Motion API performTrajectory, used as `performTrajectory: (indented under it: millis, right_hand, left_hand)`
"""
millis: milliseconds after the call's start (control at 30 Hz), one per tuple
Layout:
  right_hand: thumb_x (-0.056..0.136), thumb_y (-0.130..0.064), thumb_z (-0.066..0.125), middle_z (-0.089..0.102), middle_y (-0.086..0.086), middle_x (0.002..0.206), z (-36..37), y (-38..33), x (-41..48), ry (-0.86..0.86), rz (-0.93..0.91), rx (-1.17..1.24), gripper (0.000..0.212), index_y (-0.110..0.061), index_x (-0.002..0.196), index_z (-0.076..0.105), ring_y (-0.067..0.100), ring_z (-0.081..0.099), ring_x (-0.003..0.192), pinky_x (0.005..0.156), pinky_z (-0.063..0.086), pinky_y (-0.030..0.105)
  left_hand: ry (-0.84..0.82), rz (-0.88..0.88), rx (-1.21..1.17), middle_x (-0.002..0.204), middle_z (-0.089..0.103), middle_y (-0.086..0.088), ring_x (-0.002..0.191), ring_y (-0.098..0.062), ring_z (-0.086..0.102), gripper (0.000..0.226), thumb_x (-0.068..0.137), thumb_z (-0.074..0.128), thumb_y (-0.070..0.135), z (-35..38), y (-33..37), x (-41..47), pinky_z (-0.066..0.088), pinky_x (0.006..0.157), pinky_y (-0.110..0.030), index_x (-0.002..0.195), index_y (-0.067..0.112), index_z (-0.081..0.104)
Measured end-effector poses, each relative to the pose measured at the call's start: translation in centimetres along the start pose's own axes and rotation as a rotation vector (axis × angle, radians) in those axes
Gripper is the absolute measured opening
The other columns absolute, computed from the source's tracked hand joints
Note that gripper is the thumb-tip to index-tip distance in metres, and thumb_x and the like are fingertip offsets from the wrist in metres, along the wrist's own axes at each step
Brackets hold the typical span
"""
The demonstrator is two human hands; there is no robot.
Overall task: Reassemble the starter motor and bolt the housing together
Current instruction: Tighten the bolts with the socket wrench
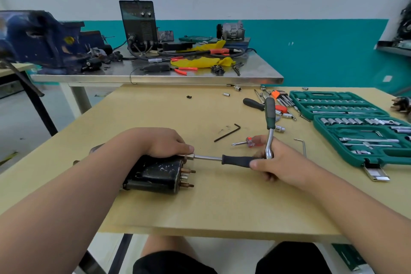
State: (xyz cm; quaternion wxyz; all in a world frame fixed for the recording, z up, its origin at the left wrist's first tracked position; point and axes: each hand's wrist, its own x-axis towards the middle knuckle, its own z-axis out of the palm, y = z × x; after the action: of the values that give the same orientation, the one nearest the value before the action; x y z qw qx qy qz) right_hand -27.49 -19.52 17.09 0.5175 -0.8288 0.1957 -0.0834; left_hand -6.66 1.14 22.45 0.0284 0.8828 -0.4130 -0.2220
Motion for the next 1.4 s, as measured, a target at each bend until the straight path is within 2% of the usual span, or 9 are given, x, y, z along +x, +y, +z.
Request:
performTrajectory:
  millis: [133,367,467,600,767,967,1167,1300,1400]
  right_hand:
    - [0.095,-0.045,0.047,0.072,-0.003,0.069,0.3,0.0,0.5,0.071,0.046,-0.103,0.022,-0.036,0.114,0.048,0.009,0.047,0.042,0.041,0.040,0.020]
    - [0.082,-0.026,0.073,0.061,-0.026,0.099,-0.7,0.7,-0.4,0.062,-0.201,-0.365,0.046,-0.050,0.107,0.043,-0.013,0.059,0.086,0.070,0.040,0.005]
    - [0.095,-0.033,0.052,0.069,-0.011,0.072,-0.1,0.4,-0.5,0.060,-0.188,-0.253,0.013,-0.039,0.106,0.053,-0.001,0.057,0.053,0.052,0.043,0.013]
    - [0.097,-0.054,0.029,0.065,-0.001,0.056,0.3,-0.4,0.0,0.052,0.107,-0.119,0.037,-0.029,0.102,0.055,0.011,0.048,0.040,0.038,0.036,0.019]
    - [0.094,-0.035,0.049,0.051,-0.021,0.105,-1.6,0.8,-0.3,0.085,-0.400,-0.644,0.024,-0.036,0.117,0.049,-0.009,0.051,0.095,0.079,0.041,0.013]
    - [0.098,-0.052,0.022,0.061,0.000,0.052,-0.6,-0.5,1.1,0.023,0.140,-0.214,0.046,-0.026,0.100,0.060,0.014,0.039,0.035,0.038,0.028,0.018]
    - [0.097,-0.042,0.036,0.067,-0.004,0.098,-1.9,0.0,-0.1,0.192,-0.335,-0.965,0.035,-0.029,0.126,0.051,0.019,0.063,0.088,0.072,0.047,0.031]
    - [0.097,-0.049,0.024,0.053,-0.005,0.059,-0.4,-1.0,0.4,0.170,-0.083,-0.362,0.043,-0.026,0.092,0.060,0.011,0.052,0.056,0.057,0.039,0.029]
    - [0.097,-0.054,0.026,0.053,-0.005,0.049,-0.5,-1.4,0.6,0.092,0.094,-0.287,0.049,-0.022,0.084,0.061,0.008,0.047,0.045,0.056,0.038,0.027]
  left_hand:
    - [-0.011,0.044,-0.007,0.088,0.063,0.016,0.084,-0.004,0.058,0.031,0.081,0.058,0.068,0.0,-0.1,-0.2,0.040,0.071,-0.028,0.089,0.039,0.064]
    - [-0.008,0.030,-0.031,0.088,0.064,0.013,0.084,-0.006,0.058,0.034,0.082,0.055,0.069,0.0,-0.1,-0.1,0.040,0.071,-0.028,0.088,0.037,0.067]
    - [0.005,0.057,-0.030,0.085,0.062,0.016,0.081,-0.003,0.057,0.027,0.079,0.062,0.066,0.0,-0.1,-0.2,0.038,0.065,-0.026,0.086,0.039,0.065]
    - [-0.008,0.019,-0.022,0.087,0.066,0.015,0.085,-0.006,0.060,0.035,0.083,0.054,0.069,0.0,-0.1,-0.2,0.041,0.073,-0.029,0.082,0.038,0.070]
    - [-0.016,-0.012,-0.023,0.095,0.066,0.011,0.090,-0.009,0.059,0.041,0.086,0.046,0.071,0.1,0.0,0.1,0.042,0.083,-0.034,0.085,0.036,0.068]
    - [0.008,0.061,-0.040,0.084,0.064,0.015,0.080,-0.005,0.058,0.029,0.080,0.061,0.066,0.2,-0.3,-0.1,0.038,0.066,-0.027,0.085,0.038,0.066]
    - [0.006,0.006,-0.041,0.091,0.067,0.014,0.088,-0.008,0.060,0.038,0.083,0.051,0.071,0.2,-0.2,0.3,0.042,0.077,-0.029,0.081,0.039,0.071]
    - [0.006,0.052,-0.049,0.081,0.063,0.016,0.078,-0.005,0.059,0.029,0.077,0.062,0.068,0.3,-0.3,0.2,0.039,0.065,-0.027,0.082,0.040,0.066]
    - [0.024,0.054,-0.056,0.071,0.062,0.017,0.073,-0.005,0.058,0.027,0.078,0.064,0.066,0.2,-0.4,0.2,0.038,0.063,-0.026,0.080,0.039,0.067]
